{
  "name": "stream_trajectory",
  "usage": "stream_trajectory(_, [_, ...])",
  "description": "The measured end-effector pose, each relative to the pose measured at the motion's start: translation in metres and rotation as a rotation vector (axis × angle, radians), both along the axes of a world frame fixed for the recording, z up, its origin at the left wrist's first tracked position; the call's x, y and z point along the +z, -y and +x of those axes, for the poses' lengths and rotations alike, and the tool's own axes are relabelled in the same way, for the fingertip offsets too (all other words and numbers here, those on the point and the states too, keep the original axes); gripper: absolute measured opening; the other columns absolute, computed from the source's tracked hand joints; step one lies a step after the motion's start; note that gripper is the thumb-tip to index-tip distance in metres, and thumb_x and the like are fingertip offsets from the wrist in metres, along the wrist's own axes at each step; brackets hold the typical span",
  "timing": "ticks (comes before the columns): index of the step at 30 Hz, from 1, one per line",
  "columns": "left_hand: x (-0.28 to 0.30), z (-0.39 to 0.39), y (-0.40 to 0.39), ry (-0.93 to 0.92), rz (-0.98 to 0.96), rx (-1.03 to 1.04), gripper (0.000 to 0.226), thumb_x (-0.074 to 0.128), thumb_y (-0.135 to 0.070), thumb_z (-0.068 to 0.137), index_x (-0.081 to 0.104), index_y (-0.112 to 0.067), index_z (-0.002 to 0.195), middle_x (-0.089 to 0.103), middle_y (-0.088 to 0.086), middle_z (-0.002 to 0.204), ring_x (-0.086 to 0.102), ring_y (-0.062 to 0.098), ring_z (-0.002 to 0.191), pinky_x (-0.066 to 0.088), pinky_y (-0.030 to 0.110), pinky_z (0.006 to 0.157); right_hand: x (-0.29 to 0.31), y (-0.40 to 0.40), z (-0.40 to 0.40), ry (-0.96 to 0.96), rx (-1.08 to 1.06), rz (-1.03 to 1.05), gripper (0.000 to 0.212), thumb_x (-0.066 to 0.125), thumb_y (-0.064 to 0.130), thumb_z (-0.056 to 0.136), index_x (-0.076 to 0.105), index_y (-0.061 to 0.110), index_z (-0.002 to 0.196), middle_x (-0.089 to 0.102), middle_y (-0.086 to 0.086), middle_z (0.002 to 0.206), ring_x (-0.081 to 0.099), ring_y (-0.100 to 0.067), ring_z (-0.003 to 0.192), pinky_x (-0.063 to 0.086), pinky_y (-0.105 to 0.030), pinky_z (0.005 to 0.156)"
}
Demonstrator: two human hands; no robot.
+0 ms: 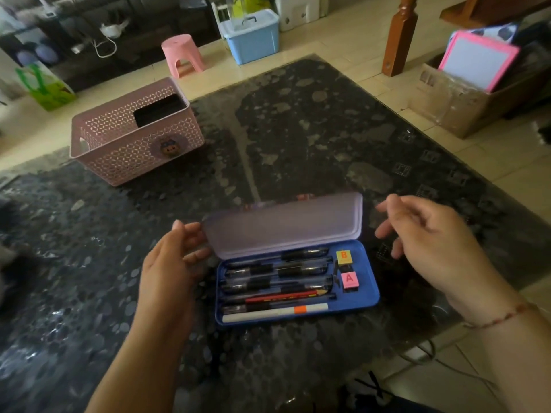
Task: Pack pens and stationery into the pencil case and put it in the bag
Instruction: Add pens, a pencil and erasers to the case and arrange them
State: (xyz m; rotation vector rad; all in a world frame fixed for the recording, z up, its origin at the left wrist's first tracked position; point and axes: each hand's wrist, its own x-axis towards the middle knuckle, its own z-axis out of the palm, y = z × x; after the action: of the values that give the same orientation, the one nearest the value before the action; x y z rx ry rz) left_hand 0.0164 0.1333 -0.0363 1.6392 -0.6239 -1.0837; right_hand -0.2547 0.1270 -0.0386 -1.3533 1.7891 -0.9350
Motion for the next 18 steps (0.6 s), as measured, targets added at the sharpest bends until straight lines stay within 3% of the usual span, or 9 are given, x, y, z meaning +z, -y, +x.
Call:
stream_trajectory(3, [0.004,0.012,-0.009,0.066,0.022,-0.08,0.03,0.044,-0.033,0.099,0.068,-0.016,0.097,0.071,0.002,0.083,0.062,0.013,0.069,0.048,0.027,0.063,0.003,0.001,-0.004,0.017,0.043,0.132,0.034,0.042,0.042,0.095,0.064,0.022,0.08,0.067,0.0,0.068,0.062,-0.017,0.061,0.038,-0.024,0.05])
stream_trajectory(6, [0.004,0.014,-0.009,0.168,0.047,-0.119,0.022,0.05,-0.027,0.097,0.069,-0.017,0.09,0.068,0.008,0.079,0.059,0.019,0.069,0.044,0.03,0.061,0.001,0.0,-0.006,-0.081,0.134,0.237,0.043,0.049,0.046,0.091,0.065,0.015,0.067,0.066,0.0,0.057,0.063,-0.017,0.058,0.043,-0.028,0.055])
stream_trajectory(8, [0.001,0.009,-0.01,0.357,0.032,-0.19,0.017,0.054,-0.026,0.095,0.069,-0.022,0.086,0.07,0.006,0.081,0.061,0.019,0.072,0.047,0.034,0.065,-0.001,-0.001,-0.005,-0.151,0.185,0.294,0.048,0.051,0.053,0.087,0.066,0.013,0.064,0.067,0.002,0.057,0.063,-0.013,0.058,0.047,-0.029,0.058])
stream_trajectory(10, [-0.004,0.001,-0.014,0.623,-0.008,-0.299,0.015,0.057,-0.039,0.09,0.067,-0.028,0.091,0.07,-0.004,0.088,0.065,0.012,0.081,0.053,0.038,0.076,-0.003,-0.002,-0.005,-0.22,0.253,0.334,0.048,0.057,0.06,0.08,0.066,0.015,0.064,0.067,0.004,0.056,0.061,-0.009,0.055,0.048,-0.028,0.056])
stream_trajectory(12, [-0.008,-0.011,-0.022,0.905,-0.051,-0.493,0.041,0.05,-0.063,0.083,0.062,-0.032,0.106,0.065,-0.01,0.109,0.06,0.011,0.103,0.049,0.04,0.091,-0.005,-0.002,-0.005,-0.284,0.32,0.333,0.049,0.064,0.064,0.07,0.062,0.017,0.06,0.063,0.007,0.051,0.056,-0.007,0.048,0.044,-0.028,0.051])
stream_trajectory(14, [-0.011,-0.031,-0.028,1.176,-0.061,-0.709,0.063,0.032,-0.075,0.081,0.049,-0.036,0.127,0.049,-0.013,0.134,0.042,0.013,0.127,0.036,0.042,0.107,-0.006,-0.002,-0.005,-0.308,0.361,0.321,0.051,0.069,0.066,0.062,0.057,0.016,0.058,0.059,0.005,0.048,0.052,-0.008,0.046,0.041,-0.03,0.049])
stream_trajectory(18, [-0.02,-0.062,-0.033,1.351,0.046,-0.893,0.077,0.004,-0.08,0.08,0.011,-0.041,0.146,0.017,-0.018,0.156,0.011,0.012,0.145,0.004,0.052,0.118,-0.007,-0.004,-0.003,-0.352,0.381,0.332,0.048,0.075,0.06,0.061,0.053,0.018,0.06,0.063,-0.002,0.057,0.059,-0.014,0.051,0.048,-0.035,0.053])
